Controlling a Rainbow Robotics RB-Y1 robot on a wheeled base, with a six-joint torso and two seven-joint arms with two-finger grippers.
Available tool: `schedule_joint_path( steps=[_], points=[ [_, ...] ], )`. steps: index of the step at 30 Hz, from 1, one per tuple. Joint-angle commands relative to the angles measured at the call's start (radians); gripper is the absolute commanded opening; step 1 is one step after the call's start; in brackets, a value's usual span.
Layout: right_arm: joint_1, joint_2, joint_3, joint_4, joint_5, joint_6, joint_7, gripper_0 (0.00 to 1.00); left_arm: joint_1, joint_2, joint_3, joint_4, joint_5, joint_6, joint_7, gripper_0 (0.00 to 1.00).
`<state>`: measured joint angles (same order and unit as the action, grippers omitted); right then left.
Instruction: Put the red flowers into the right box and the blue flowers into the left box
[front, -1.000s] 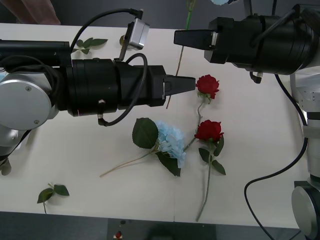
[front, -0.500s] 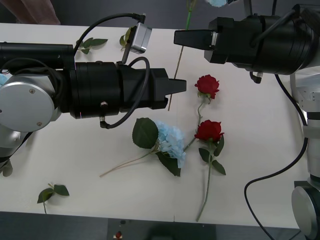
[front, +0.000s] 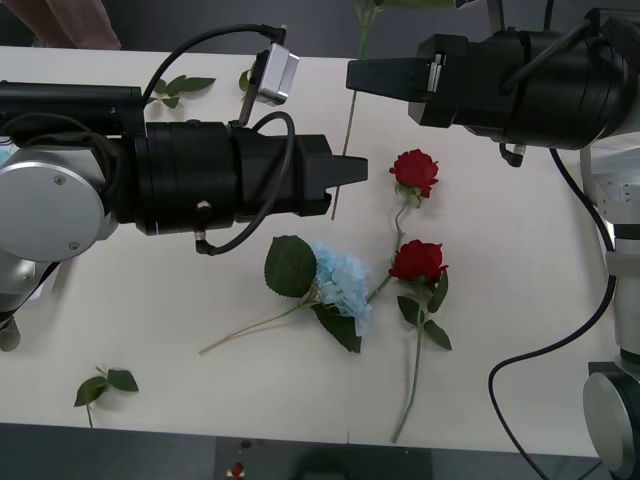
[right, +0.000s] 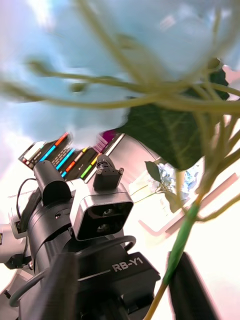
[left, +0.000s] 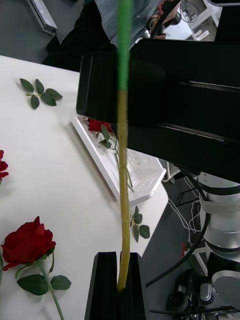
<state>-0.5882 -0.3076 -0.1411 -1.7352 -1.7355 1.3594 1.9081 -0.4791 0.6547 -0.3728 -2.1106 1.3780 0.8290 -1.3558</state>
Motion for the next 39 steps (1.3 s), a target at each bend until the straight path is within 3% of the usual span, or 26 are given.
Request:
schedule_joint_path(
  steps=[1, 11, 19, 22, 28, 39],
  points=[
    [-0.024, -0.002, -0.006, -0.018, -0.009, -0.003, -0.007, 1.0, -0.042, 0.065, 0.048, -0.009, 0.047, -0.008, 0.038, 0.0],
    [-0.024, -0.002, -0.006, -0.018, -0.009, -0.003, -0.007, 1.0, -0.018, 0.238, 0.13, -0.029, 0.171, -0.007, 0.034, 0.0],
    [-0.024, -0.002, -0.006, -0.018, -0.009, -0.003, -0.007, 1.0, 0.102, 0.445, 0.269, -0.057, 0.282, 0.01, 0.009, 0.0],
    [-0.024, -0.002, -0.006, -0.018, -0.009, -0.003, -0.007, 1.0, 0.169, 0.502, 0.391, -0.049, 0.28, 0.13, -0.006, 0.0],
    [-0.024, -0.048, -0.002, -0.027, -0.004, -0.003, -0.012, 1.0, 0.255, 0.506, 0.614, 0.067, 0.274, 0.415, -0.163, 0.0],
    [0.002, -0.159, 0.021, -0.053, 0.083, 0.083, -0.132, 1.0, 0.37, 0.506, 0.792, 0.345, 0.222, 0.507, -0.45, 0.0]
  ],
)
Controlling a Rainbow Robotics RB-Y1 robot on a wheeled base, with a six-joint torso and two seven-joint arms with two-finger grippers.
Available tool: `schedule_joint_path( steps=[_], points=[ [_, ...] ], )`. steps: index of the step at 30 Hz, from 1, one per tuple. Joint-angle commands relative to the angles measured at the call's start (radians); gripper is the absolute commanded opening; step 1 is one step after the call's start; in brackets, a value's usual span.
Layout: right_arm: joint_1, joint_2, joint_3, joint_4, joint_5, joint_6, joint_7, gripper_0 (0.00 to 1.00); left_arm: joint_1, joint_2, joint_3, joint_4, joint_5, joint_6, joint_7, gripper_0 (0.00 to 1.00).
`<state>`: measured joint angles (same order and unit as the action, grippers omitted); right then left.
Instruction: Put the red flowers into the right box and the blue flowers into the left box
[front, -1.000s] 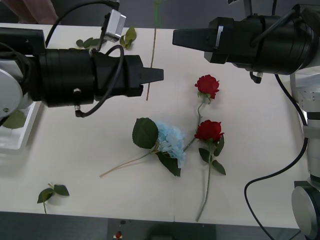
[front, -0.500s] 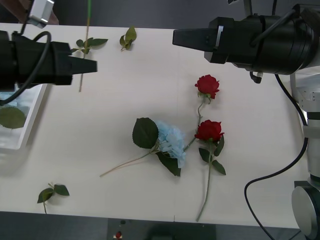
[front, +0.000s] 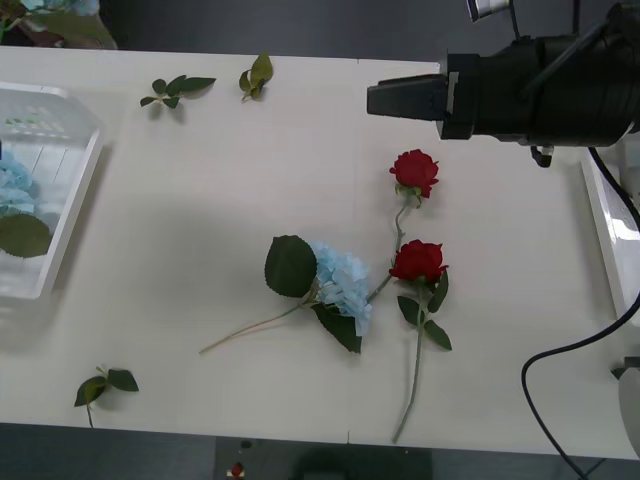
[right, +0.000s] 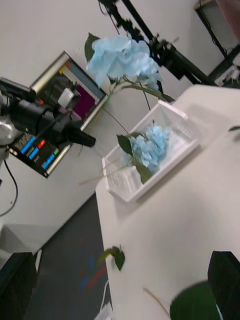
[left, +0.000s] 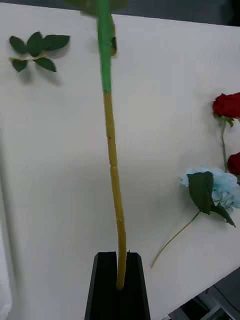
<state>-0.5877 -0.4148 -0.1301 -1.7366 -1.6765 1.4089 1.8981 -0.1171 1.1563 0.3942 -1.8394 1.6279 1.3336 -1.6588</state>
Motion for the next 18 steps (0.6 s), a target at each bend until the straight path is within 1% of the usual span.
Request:
schedule_joint_path(
  steps=[1, 4, 8, 13, 18],
  points=[
    [0.012, -0.064, 0.015, -0.066, 0.038, 0.041, -0.162, 1.0, 0.008, 0.005, 0.029, 0.103, -0.045, 0.004, -0.174, 0.0],
    [0.046, -0.098, 0.032, -0.118, 0.084, 0.044, -0.261, 1.0, 0.008, 0.006, 0.04, 0.167, -0.094, 0.001, -0.226, 0.0],
    [0.111, -0.136, 0.053, -0.23, 0.185, 0.044, -0.461, 1.0, 0.008, 0.011, 0.054, 0.264, -0.163, -0.01, -0.282, 0.0],
    [0.184, -0.165, 0.083, -0.343, 0.296, 0.044, -0.642, 1.0, 0.007, 0.013, 0.051, 0.356, -0.189, -0.04, -0.294, 0.0],
    [0.243, -0.199, 0.125, -0.434, 0.409, 0.044, -0.801, 1.0, -0.006, 0.02, -0.008, 0.431, -0.204, -0.097, -0.314, 0.0]
  ],
)
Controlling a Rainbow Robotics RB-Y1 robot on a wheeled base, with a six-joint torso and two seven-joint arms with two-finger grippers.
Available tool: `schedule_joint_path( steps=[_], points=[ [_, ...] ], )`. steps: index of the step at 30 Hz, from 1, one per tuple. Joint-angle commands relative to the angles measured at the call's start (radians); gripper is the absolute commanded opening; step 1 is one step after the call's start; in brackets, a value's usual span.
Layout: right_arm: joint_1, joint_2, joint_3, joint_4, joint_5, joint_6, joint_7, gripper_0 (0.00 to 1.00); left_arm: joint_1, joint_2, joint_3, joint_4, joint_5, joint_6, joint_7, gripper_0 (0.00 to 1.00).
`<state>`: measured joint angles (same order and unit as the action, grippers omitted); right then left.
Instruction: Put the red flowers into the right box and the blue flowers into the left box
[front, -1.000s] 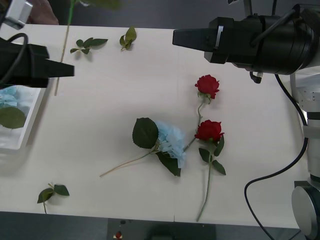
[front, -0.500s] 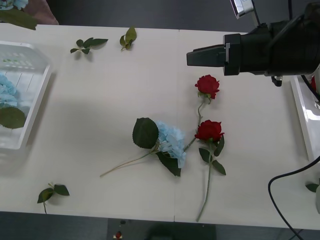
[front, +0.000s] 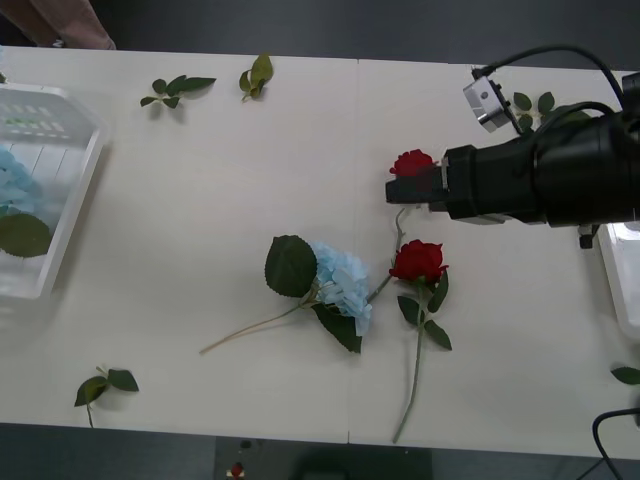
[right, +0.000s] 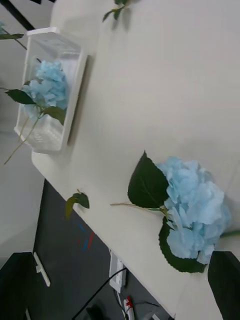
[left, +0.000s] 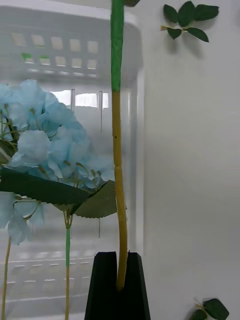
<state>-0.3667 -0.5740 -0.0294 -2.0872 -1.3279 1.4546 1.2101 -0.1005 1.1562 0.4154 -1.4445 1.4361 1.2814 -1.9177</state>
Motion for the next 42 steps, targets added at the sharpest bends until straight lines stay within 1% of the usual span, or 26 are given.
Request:
schedule_joint_path(
  steps=[1, 5, 6, 7, 11, 14, 18, 23, 25, 27, 28, 30, 32, 35, 42],
  points=[
    [0.035, -0.047, 0.036, -0.103, 0.087, -0.002, -0.15, 1.0, -0.031, 0.022, -0.053, 0.053, -0.016, -0.063, -0.058, 0.0],
    [0.074, -0.078, 0.077, -0.168, 0.18, -0.002, -0.267, 1.0, -0.057, 0.022, -0.115, 0.107, -0.026, -0.102, -0.07, 0.0],
    [0.074, -0.078, 0.077, -0.168, 0.18, -0.002, -0.267, 1.0, -0.057, 0.022, -0.115, 0.107, -0.026, -0.102, -0.07, 0.0],
    [0.088, -0.095, 0.101, -0.189, 0.22, -0.002, -0.311, 1.0, -0.074, 0.022, -0.142, 0.134, -0.036, -0.106, -0.076, 0.0],
    [0.108, -0.125, 0.157, -0.206, 0.292, 0.0, -0.382, 1.0, -0.11, 0.022, -0.201, 0.173, -0.049, -0.109, -0.084, 0.0],
    [0.115, -0.148, 0.2, -0.208, 0.338, 0.0, -0.411, 1.0, -0.117, 0.022, -0.231, 0.185, -0.055, -0.128, -0.089, 0.0],
    [0.121, -0.184, 0.273, -0.206, 0.407, 0.003, -0.445, 1.0, -0.123, 0.022, -0.288, 0.185, -0.066, -0.183, -0.09, 0.0],
    [0.121, -0.19, 0.355, -0.2, 0.509, 0.084, -0.448, 1.0, -0.126, 0.022, -0.331, 0.185, -0.069, -0.244, -0.089, 0.0],
    [0.121, -0.19, 0.379, -0.197, 0.541, 0.101, -0.448, 1.0, -0.126, 0.022, -0.331, 0.187, -0.069, -0.246, -0.089, 0.02],
    [0.12, -0.188, 0.414, -0.185, 0.579, 0.11, -0.448, 1.0, -0.126, 0.022, -0.331, 0.187, -0.069, -0.246, -0.089, 0.19],
    [0.12, -0.188, 0.427, -0.177, 0.592, 0.11, -0.448, 1.0, -0.126, 0.022, -0.331, 0.187, -0.069, -0.246, -0.09, 0.23],
    [0.118, -0.184, 0.454, -0.16, 0.624, 0.11, -0.442, 1.0, -0.125, 0.022, -0.331, 0.187, -0.071, -0.254, -0.093, 0.36],
    [0.114, -0.178, 0.482, -0.142, 0.653, 0.112, -0.437, 1.0, -0.125, 0.022, -0.331, 0.187, -0.066, -0.26, -0.099, 0.47],
    [0.106, -0.161, 0.51, -0.108, 0.679, 0.11, -0.431, 1.0, -0.125, 0.022, -0.331, 0.187, -0.045, -0.275, -0.104, 0.59],
    [0.083, -0.106, 0.536, -0.007, 0.717, 0.11, -0.409, 1.0, -0.125, 0.022, -0.31, 0.187, 0.018, -0.28, -0.113, 0.76]
  ],
)
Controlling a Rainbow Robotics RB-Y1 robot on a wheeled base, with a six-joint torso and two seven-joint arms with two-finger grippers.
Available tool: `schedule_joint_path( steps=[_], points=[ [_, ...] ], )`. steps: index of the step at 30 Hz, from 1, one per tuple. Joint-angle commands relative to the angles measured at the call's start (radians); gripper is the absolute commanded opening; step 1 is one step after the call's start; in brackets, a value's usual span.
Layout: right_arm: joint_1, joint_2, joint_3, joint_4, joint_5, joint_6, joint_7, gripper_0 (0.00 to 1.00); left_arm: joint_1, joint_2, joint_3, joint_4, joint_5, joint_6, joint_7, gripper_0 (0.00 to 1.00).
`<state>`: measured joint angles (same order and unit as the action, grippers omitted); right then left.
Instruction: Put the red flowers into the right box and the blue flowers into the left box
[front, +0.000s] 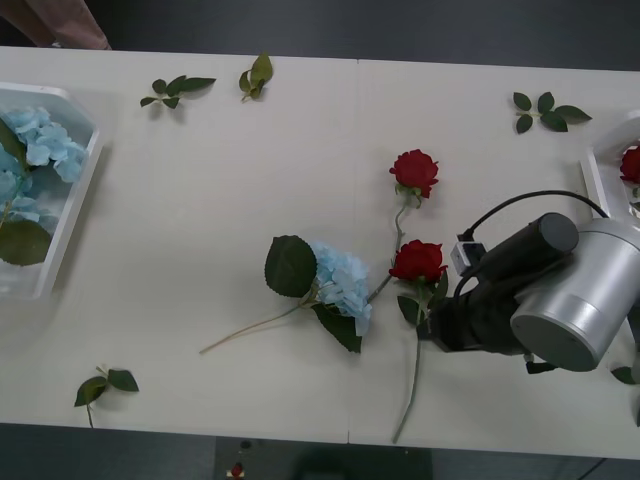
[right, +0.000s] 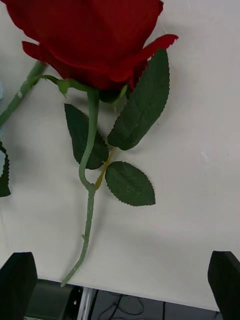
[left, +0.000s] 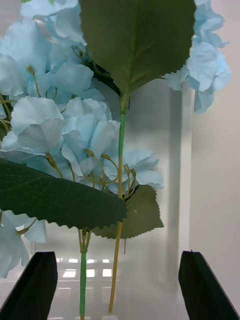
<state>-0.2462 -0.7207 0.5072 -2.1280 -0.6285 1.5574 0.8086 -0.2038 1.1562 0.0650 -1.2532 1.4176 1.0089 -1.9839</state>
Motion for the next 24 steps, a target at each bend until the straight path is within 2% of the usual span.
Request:
schedule_joint_path(
  steps=[1, 4, 13, 24],
  points=[
    [-0.048, 0.056, 0.01, 0.062, 0.029, 0.007, -0.003, 1.0, -0.022, 0.022, 0.052, -0.006, 0.075, -0.007, -0.052, 0.84],
    [-0.074, 0.083, 0.034, 0.111, 0.062, 0.007, 0.001, 1.0, -0.022, 0.022, 0.065, -0.017, 0.161, -0.009, -0.059, 1.0],
    [-0.114, 0.158, 0.068, 0.246, 0.125, -0.036, 0.015, 1.0, -0.022, 0.022, 0.07, -0.127, 0.348, -0.009, -0.061, 1.0],
    [-0.114, 0.182, 0.096, 0.316, 0.176, -0.059, 0.03, 1.0, -0.022, -0.063, 0.068, -0.299, 0.357, -0.009, -0.056, 1.0]
  ],
)
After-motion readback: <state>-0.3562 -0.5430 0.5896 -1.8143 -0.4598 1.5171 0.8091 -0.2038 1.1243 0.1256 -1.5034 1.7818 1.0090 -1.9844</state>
